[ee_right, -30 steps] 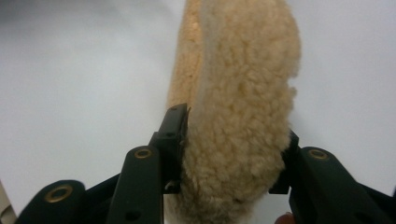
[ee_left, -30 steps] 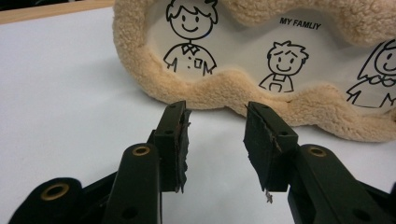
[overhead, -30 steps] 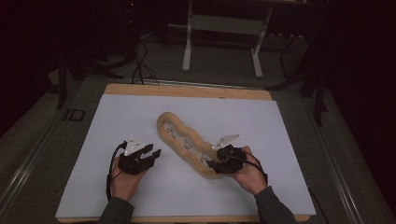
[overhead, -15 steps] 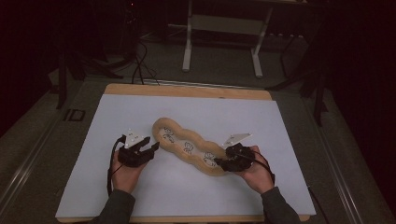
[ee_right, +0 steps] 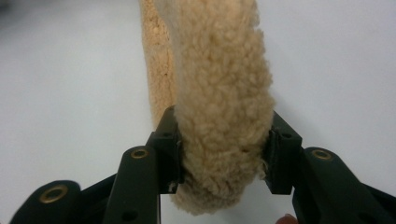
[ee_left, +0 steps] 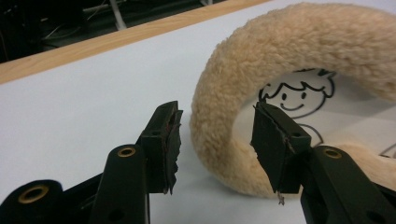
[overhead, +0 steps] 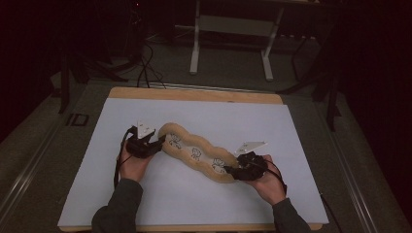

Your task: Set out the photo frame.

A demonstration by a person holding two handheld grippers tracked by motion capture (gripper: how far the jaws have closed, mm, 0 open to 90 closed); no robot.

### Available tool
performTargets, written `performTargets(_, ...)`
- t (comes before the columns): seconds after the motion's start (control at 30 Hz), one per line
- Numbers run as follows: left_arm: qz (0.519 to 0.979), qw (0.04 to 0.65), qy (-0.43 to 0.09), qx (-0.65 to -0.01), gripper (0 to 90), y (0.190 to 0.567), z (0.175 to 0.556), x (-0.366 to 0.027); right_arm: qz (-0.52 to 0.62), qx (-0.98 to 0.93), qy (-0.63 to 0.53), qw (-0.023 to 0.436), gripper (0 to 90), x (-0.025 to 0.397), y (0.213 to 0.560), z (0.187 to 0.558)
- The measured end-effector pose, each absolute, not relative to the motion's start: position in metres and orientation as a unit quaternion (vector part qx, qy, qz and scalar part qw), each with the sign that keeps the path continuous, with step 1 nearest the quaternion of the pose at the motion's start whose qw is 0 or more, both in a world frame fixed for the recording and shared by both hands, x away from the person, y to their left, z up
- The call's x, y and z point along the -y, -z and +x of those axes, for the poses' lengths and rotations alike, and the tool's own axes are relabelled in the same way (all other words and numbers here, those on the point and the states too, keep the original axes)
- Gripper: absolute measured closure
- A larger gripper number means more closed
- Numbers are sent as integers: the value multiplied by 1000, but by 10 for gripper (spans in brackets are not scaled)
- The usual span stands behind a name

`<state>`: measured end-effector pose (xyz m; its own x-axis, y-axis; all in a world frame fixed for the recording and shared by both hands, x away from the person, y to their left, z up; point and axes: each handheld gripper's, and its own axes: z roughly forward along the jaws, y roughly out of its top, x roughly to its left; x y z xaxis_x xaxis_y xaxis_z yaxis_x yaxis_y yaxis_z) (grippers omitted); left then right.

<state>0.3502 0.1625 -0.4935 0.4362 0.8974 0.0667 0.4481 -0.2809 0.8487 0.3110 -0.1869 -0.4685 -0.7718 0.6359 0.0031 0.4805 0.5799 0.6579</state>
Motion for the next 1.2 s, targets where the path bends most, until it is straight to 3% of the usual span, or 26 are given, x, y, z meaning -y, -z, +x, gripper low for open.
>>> performTargets(0.37, 764, 386, -280, -435, 498, 502, 368, -156, 320, -879, -334, 116, 578, 189, 474, 306)
performTargets(0.57, 768, 378, -280, -435, 653, 500, 368, -157, 330, -874, -339, 111, 574, 191, 478, 302)
performTargets(0.7, 769, 372, -282, -437, 700, 499, 367, -155, 353, -868, -338, 95, 536, 193, 484, 301)
performTargets(0.97, 768, 365, -278, -446, 723, 497, 366, -154, 396, -848, -348, 56, 538, 195, 495, 302)
performTargets(1.2, 768, 362, -281, -448, 728, 496, 363, -154, 391, -851, -344, 62, 616, 194, 493, 299)
